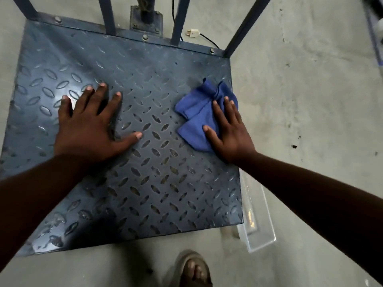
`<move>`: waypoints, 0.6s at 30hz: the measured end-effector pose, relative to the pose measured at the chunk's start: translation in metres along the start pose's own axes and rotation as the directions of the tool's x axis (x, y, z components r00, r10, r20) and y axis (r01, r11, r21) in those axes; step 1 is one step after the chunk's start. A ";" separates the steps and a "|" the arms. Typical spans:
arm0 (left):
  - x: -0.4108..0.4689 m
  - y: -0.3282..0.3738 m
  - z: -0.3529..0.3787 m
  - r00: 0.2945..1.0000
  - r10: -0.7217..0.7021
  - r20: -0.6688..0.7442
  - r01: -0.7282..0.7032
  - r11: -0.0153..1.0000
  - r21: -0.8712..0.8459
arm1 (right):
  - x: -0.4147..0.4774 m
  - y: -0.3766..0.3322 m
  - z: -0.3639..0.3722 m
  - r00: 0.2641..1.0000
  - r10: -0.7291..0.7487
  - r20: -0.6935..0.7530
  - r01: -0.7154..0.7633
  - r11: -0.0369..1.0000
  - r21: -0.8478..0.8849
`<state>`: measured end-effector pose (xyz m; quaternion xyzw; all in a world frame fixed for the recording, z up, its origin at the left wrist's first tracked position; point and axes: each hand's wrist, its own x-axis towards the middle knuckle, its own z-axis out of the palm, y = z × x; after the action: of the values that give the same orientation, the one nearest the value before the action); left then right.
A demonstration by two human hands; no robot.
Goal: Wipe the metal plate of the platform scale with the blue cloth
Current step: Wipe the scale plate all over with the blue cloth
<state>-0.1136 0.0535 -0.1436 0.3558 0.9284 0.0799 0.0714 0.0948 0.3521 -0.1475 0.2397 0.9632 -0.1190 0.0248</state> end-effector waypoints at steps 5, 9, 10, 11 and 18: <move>-0.003 0.002 0.001 1.000 0.007 -0.013 -0.006 1.000 0.005 | 0.065 -0.008 -0.006 0.982 0.185 -0.042 -0.181 0.980 0.080; -0.003 0.002 0.004 1.000 0.009 -0.021 -0.009 1.000 0.009 | 0.030 -0.005 -0.001 0.995 0.085 -0.046 -0.083 0.996 0.042; -0.003 0.002 0.004 1.000 0.007 -0.025 -0.006 1.000 0.010 | 0.011 -0.004 0.000 0.998 0.044 -0.035 -0.043 0.999 0.026; -0.003 0.002 0.004 1.000 0.005 -0.026 -0.005 1.000 0.010 | -0.014 -0.004 0.003 1.000 0.009 -0.016 -0.009 1.000 0.020; -0.002 0.001 0.004 0.999 0.011 -0.033 -0.010 1.000 0.020 | -0.171 0.003 0.019 0.982 -0.138 0.129 0.135 0.990 0.029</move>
<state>-0.1106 0.0538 -0.1473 0.3599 0.9283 0.0769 0.0523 0.2468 0.2722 -0.1484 0.1649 0.9724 -0.1457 0.0772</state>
